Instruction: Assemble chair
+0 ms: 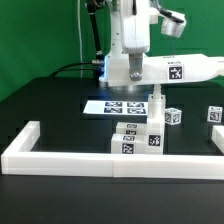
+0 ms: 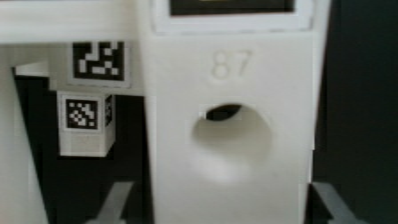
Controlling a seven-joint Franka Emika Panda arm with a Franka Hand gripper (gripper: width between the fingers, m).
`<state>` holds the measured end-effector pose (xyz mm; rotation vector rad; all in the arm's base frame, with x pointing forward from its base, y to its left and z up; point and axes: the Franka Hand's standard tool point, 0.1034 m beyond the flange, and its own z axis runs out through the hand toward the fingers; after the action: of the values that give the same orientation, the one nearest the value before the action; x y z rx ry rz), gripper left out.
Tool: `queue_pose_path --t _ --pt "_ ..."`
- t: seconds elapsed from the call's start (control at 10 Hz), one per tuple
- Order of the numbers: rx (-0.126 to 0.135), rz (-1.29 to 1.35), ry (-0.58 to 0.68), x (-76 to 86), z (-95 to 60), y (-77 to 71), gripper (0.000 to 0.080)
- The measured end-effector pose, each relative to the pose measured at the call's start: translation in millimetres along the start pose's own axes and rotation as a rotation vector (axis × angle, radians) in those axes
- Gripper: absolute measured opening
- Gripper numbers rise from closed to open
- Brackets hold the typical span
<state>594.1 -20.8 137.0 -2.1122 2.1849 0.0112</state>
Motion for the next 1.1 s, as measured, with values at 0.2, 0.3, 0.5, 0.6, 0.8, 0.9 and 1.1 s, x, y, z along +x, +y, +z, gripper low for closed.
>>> queue_pose_path --t 0.2,0.3,0.5,0.6,0.8,0.9,1.1 --pt "-0.003 -0.001 0.001 -0.1 1.6 0.7 0.0290" --pt "-0.005 -0.001 0.001 0.6 2.6 1.3 0.0290" --pt "-0.021 0.053 -0.013 5.0 3.4 7.0 0.0290" --pt "-0.026 0.082 -0.024 5.0 3.3 8.3 0.0290" --pt "-0.028 0.082 -0.028 0.8 5.1 9.2 0.0290" --pt "-0.030 0.081 -0.027 1.3 6.1 9.7 0.0290" --pt "-0.032 0.080 -0.027 1.2 7.1 10.1 0.0290"
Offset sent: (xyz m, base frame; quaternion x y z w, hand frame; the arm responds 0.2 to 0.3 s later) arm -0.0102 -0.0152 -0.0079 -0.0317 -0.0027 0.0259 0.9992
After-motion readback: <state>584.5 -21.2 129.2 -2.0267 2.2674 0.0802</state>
